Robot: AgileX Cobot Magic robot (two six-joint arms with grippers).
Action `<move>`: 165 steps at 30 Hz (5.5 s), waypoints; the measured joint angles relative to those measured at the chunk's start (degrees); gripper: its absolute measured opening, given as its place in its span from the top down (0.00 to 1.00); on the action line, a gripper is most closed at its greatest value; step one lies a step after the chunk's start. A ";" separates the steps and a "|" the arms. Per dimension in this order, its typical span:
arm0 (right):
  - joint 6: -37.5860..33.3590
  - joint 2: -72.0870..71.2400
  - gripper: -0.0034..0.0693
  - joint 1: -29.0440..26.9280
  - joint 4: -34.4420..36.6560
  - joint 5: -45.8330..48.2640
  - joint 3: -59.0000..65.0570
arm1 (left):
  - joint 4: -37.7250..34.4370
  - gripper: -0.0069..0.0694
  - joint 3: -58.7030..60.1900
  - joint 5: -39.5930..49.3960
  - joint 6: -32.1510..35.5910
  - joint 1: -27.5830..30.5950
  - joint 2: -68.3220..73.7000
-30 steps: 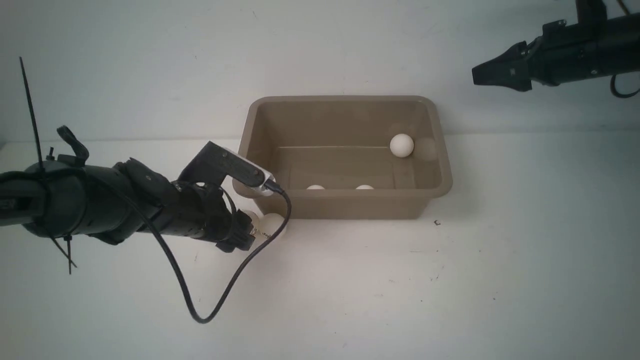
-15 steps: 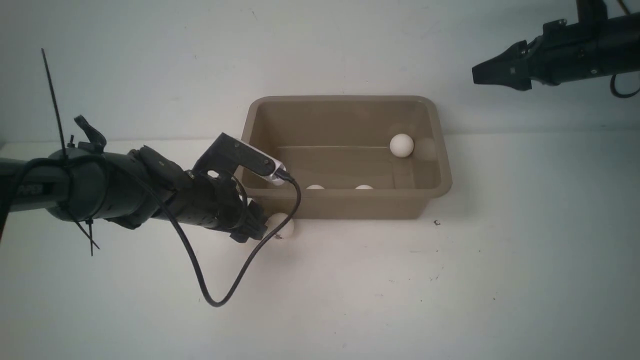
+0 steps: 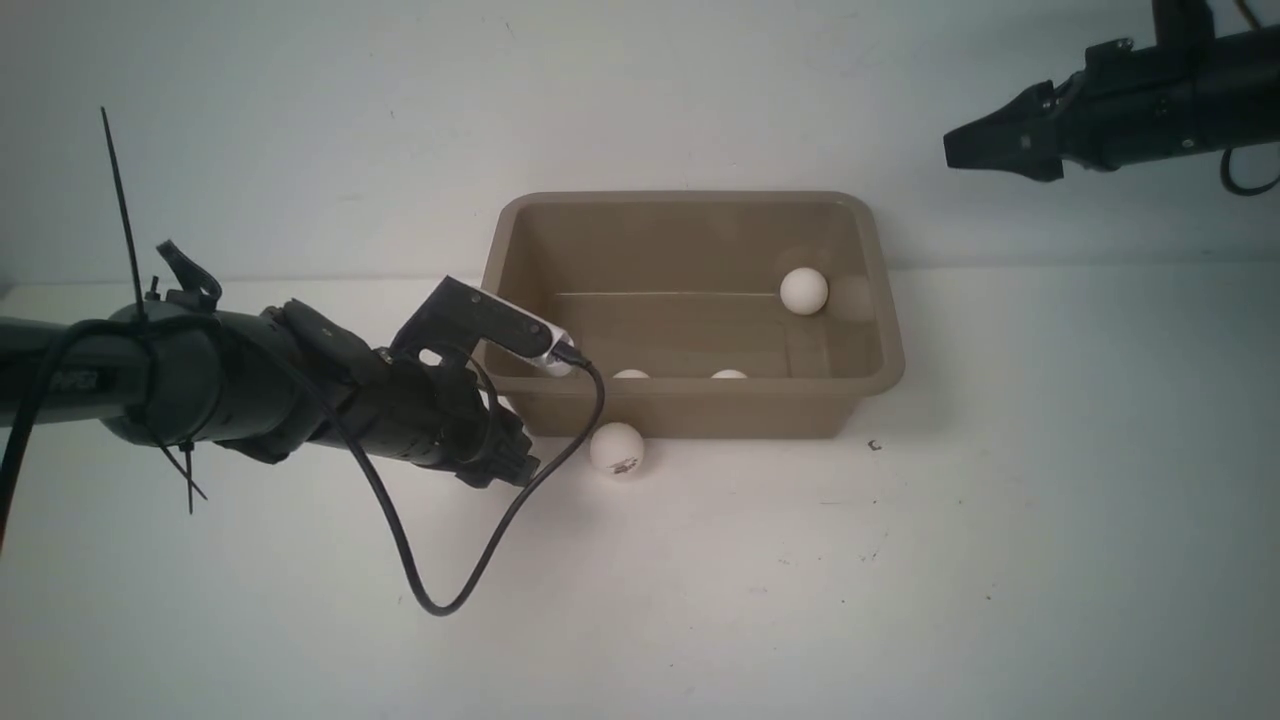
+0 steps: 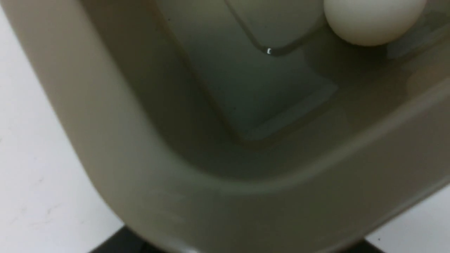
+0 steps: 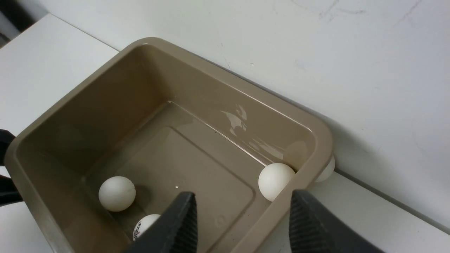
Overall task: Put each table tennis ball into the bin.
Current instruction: Use the left arm to clamp the table tennis ball closest to it, then use the left arm to put the table tennis ball into the box, then use the right arm to clamp the table tennis ball closest to it
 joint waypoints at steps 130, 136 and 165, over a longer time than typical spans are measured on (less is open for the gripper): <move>-0.28 0.00 0.50 0.00 0.19 -2.75 0.00 | -5.56 0.26 -7.62 9.24 -27.89 -10.61 2.04; -0.56 0.00 0.50 0.00 0.71 -2.80 0.00 | -11.59 0.28 -7.62 4.19 -22.23 -13.92 2.14; 15.69 0.00 0.50 0.00 -14.23 -0.07 0.00 | -12.96 0.28 -7.66 22.37 -11.74 -15.74 2.14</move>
